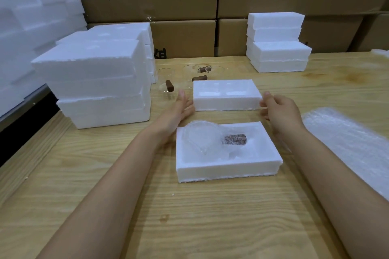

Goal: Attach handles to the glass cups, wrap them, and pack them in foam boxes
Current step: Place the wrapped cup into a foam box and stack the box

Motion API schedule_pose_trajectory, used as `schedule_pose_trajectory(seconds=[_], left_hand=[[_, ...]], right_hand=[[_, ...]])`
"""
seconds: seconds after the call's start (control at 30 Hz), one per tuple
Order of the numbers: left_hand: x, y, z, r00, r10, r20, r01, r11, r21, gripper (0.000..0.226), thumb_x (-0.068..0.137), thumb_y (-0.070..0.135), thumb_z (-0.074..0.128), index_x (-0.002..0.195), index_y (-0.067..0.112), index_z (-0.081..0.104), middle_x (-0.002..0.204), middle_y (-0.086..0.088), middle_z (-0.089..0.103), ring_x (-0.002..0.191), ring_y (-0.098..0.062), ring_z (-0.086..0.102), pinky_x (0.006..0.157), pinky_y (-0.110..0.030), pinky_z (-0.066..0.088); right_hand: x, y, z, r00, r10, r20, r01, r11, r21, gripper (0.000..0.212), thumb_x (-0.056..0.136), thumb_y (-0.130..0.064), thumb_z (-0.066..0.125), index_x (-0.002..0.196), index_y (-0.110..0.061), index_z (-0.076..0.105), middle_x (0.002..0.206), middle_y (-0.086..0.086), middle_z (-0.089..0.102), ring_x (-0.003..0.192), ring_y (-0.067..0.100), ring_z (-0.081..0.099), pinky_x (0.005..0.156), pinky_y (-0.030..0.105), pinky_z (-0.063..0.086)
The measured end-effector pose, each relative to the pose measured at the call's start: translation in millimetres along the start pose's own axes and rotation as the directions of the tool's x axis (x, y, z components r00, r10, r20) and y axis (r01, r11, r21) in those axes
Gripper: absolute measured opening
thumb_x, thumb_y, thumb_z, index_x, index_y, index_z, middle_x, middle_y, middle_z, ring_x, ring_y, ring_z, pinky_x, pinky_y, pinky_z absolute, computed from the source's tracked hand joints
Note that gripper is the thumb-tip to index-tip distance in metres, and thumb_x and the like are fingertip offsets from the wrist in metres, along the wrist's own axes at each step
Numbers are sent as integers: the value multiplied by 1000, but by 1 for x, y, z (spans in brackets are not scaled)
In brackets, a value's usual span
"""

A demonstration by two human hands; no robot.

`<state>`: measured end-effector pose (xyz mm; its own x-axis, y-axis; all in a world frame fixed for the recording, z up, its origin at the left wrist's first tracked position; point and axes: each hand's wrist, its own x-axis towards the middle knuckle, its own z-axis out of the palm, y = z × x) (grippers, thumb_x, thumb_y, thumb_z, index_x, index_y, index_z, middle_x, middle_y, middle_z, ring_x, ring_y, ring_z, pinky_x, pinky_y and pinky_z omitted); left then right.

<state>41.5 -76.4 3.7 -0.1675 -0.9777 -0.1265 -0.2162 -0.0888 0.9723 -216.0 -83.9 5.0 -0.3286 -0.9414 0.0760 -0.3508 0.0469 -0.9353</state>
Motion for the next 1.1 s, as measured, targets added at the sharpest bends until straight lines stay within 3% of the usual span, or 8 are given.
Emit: schedule_pose_trajectory(seconds=[0.17,0.3,0.5,0.67,0.77,0.87,0.97,1.1], left_hand=[[-1,3,7,981,22,-193,-18,1000,20,42,95,63,32,82,34,59,83,10,75,87,-9,70,90,-34,51],[-3,4,8,964,108,-241,-99,994,50,33,103,33,43,92,18,70,73,8,73,67,-2,68,58,-15,52],[-10,14,4,903,141,-406,-206,971,-120,32,101,39,44,94,16,65,97,1,72,90,-12,70,78,-25,57],[-25,31,3,870,191,-454,-319,920,-226,36,96,51,45,88,17,54,84,6,67,85,-6,67,71,-23,57],[-39,39,5,861,320,-395,-400,906,-138,23,90,47,58,94,25,54,95,8,58,86,0,61,82,-27,53],[-61,44,5,813,470,-345,-493,870,23,36,75,56,59,101,30,58,103,5,58,89,-2,56,79,-21,48],[-84,38,5,702,651,-290,-637,755,155,34,79,51,55,102,27,58,116,-4,57,104,0,56,83,-15,46],[-100,12,6,585,791,-181,-749,612,255,42,85,53,62,109,19,55,122,-13,54,125,-21,50,101,-35,43]], right_hand=[[7,5,-1,998,69,-16,-67,996,65,39,92,-47,51,112,-14,58,71,4,64,68,20,65,79,39,54],[4,5,-3,993,80,91,-90,989,115,19,93,-25,58,103,-12,66,68,8,61,58,18,54,63,31,49],[-8,-13,-10,986,31,163,-87,933,349,8,89,-8,56,91,-11,63,90,9,69,69,21,70,62,27,57],[-19,-30,-20,979,59,195,-141,887,440,47,91,-60,44,79,-16,58,93,6,66,84,23,70,81,36,56],[-33,-38,-24,966,-87,244,-39,882,470,51,78,-74,44,99,-31,59,113,-4,66,99,16,68,91,35,53],[-45,-42,-31,940,-225,255,71,863,500,71,73,-73,48,128,-29,49,128,-3,58,108,10,63,98,33,49],[-59,-39,-41,893,-349,283,159,834,528,67,73,-73,56,120,-25,56,119,-5,60,109,9,59,95,25,50],[-73,-22,-43,832,-419,363,206,842,499,30,94,-37,52,122,-27,50,110,-30,63,102,-8,59,76,11,50]])
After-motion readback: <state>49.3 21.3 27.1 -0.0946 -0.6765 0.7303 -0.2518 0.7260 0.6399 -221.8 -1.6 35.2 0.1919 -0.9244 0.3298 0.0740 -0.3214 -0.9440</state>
